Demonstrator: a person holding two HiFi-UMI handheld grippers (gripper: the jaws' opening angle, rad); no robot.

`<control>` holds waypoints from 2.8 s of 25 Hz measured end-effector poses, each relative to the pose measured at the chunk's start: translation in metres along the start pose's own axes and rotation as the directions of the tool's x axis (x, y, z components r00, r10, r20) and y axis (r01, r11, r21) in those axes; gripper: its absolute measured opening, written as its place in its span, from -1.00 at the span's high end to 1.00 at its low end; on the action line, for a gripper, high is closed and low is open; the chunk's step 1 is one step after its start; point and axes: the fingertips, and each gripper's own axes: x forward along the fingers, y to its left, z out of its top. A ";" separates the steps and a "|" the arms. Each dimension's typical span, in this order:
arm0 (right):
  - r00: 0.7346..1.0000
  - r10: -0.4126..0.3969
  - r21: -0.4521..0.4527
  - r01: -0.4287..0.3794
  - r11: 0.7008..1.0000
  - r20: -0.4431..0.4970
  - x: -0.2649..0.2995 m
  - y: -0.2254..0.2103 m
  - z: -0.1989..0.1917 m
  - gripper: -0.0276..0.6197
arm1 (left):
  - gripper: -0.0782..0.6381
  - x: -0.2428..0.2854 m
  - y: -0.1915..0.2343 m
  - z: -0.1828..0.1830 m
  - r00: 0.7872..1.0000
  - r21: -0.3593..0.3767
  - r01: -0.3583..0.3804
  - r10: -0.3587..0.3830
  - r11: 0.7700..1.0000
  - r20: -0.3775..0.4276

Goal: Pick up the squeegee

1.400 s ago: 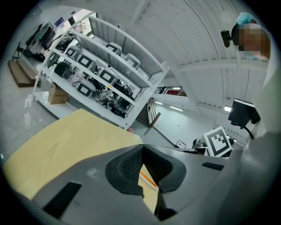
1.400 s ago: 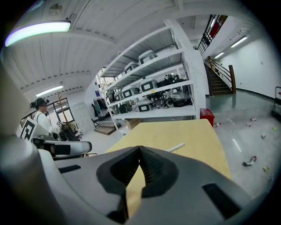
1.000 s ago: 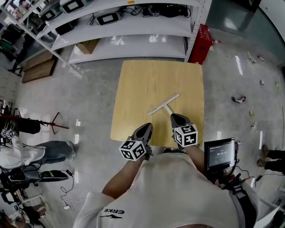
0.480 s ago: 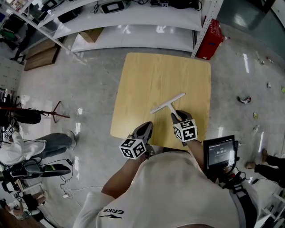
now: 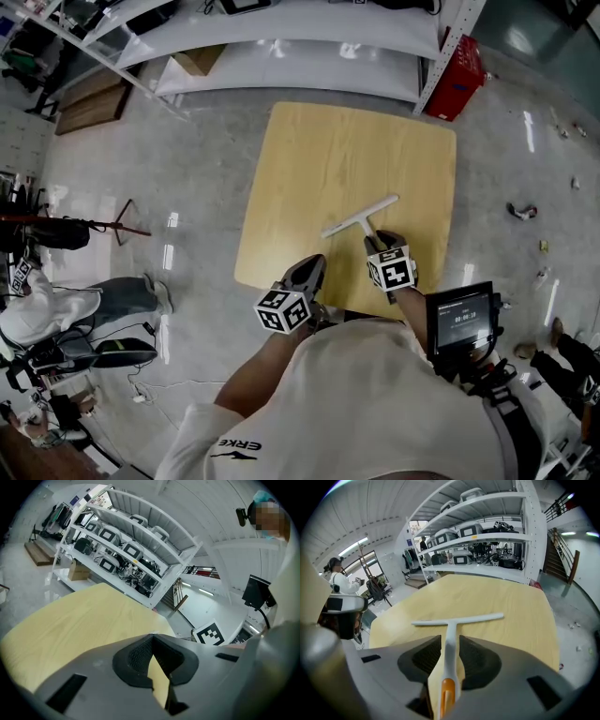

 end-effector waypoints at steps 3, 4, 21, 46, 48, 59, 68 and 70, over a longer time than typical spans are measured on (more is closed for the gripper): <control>1.000 0.003 0.000 -0.003 1.000 -0.009 0.002 0.002 -0.001 0.60 | 0.77 -0.003 -0.003 0.000 1.000 -0.002 -0.003 0.003 1.000 0.001; 1.000 0.006 0.000 -0.006 1.000 -0.013 0.003 0.002 -0.002 0.60 | 0.77 -0.004 -0.004 -0.001 1.000 -0.003 -0.005 0.005 1.000 0.001; 0.997 -0.039 -0.066 0.034 0.997 -0.069 0.009 0.001 -0.012 0.65 | 0.77 -0.017 -0.002 0.000 0.999 -0.018 -0.034 0.034 0.999 0.009; 0.980 -0.116 0.056 0.108 0.993 0.162 -0.052 0.003 0.044 0.65 | 0.77 -0.023 0.000 0.034 0.997 0.056 0.034 -0.038 0.998 0.068; 0.974 -0.128 0.070 0.117 0.991 0.188 -0.069 0.016 0.045 0.65 | 0.77 -0.038 -0.003 0.035 0.996 0.069 0.044 -0.050 0.997 0.076; 0.941 -0.167 0.106 0.142 0.984 0.295 -0.124 0.063 0.045 0.65 | 0.77 -0.086 -0.015 0.043 0.989 0.129 0.070 -0.086 0.989 0.124; 0.916 -0.200 0.146 0.158 0.977 0.348 -0.163 0.101 0.025 0.65 | 0.77 -0.126 -0.026 0.042 0.979 0.153 0.082 -0.108 0.985 0.172; 0.909 -0.217 0.164 0.168 0.972 0.356 -0.178 0.120 0.012 0.65 | 0.77 -0.147 -0.028 0.035 0.977 0.156 0.096 -0.123 0.983 0.175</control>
